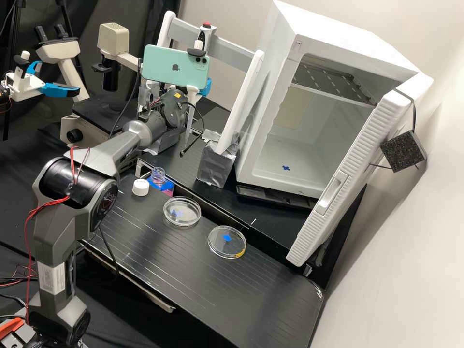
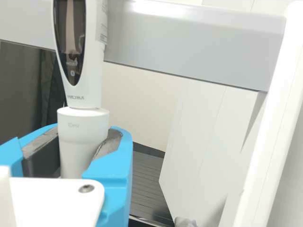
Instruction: Use the pipette
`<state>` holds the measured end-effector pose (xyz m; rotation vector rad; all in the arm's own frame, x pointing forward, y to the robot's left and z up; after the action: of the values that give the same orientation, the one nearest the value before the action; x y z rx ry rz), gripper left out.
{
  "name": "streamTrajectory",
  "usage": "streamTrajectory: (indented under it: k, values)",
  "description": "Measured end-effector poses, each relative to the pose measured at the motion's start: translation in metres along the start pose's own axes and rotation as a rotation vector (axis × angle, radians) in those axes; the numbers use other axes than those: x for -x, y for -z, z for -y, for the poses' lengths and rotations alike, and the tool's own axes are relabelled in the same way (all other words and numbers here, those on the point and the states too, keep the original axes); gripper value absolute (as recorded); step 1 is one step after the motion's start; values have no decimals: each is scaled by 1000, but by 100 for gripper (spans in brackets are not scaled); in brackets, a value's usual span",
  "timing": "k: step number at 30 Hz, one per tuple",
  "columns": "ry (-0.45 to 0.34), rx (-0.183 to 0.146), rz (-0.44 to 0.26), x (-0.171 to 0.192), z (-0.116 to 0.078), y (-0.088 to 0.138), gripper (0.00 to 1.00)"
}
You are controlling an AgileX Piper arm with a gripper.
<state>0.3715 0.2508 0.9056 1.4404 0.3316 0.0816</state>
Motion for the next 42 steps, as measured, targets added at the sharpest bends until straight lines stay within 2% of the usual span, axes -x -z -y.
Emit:
streamTrajectory:
  k: [25,42]
  values:
    - [-16,2,7,0,-6,-1,0]
    - [1,0,2,-2,0,0,0]
